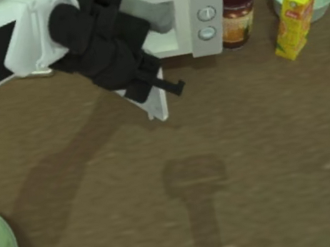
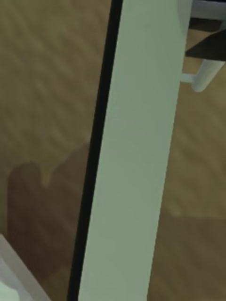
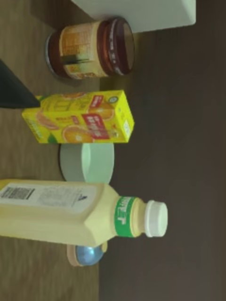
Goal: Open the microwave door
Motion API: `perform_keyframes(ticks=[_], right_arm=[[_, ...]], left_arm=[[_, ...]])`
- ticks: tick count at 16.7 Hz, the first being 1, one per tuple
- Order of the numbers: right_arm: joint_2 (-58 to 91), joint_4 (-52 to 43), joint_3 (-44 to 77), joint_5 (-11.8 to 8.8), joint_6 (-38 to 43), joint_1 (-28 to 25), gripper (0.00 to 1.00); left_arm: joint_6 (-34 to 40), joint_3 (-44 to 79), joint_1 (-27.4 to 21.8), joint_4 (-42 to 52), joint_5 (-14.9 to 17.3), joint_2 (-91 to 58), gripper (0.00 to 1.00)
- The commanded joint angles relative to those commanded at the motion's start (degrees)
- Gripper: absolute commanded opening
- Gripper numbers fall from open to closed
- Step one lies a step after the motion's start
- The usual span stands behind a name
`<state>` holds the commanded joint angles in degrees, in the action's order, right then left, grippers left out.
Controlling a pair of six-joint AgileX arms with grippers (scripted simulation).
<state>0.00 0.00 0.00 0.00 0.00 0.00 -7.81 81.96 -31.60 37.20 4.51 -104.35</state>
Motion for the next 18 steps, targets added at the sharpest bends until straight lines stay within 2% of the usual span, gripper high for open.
perform_keyframes(ticks=[18], right_arm=[[0.0, 0.0, 0.0, 0.0, 0.0, 0.0, 1.0]], left_arm=[[-1.2, -0.8, 0.4, 0.0, 0.7, 0.4, 0.0]])
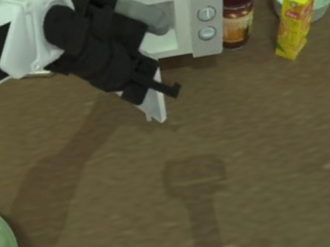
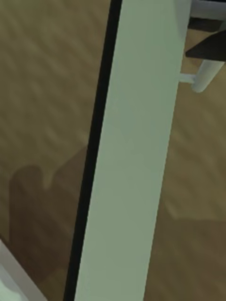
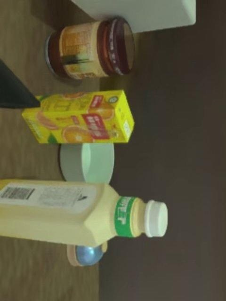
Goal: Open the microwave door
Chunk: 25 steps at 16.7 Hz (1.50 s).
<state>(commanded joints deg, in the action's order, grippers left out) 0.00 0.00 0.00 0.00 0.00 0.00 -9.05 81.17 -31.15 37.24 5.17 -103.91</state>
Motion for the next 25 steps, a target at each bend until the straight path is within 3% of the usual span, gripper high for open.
perform_keyframes(ticks=[8, 18, 25], right_arm=[[0.0, 0.0, 0.0, 0.0, 0.0, 0.0, 1.0], [0.0, 0.0, 0.0, 0.0, 0.0, 0.0, 1.0], [0.0, 0.0, 0.0, 0.0, 0.0, 0.0, 1.0]], left_arm=[[0.0, 0.0, 0.0, 0.0, 0.0, 0.0, 0.0], [-9.0, -3.4, 3.3, 0.7, 5.0, 2.9, 0.0], [-9.1, -3.5, 3.4, 0.7, 5.1, 2.9, 0.0]])
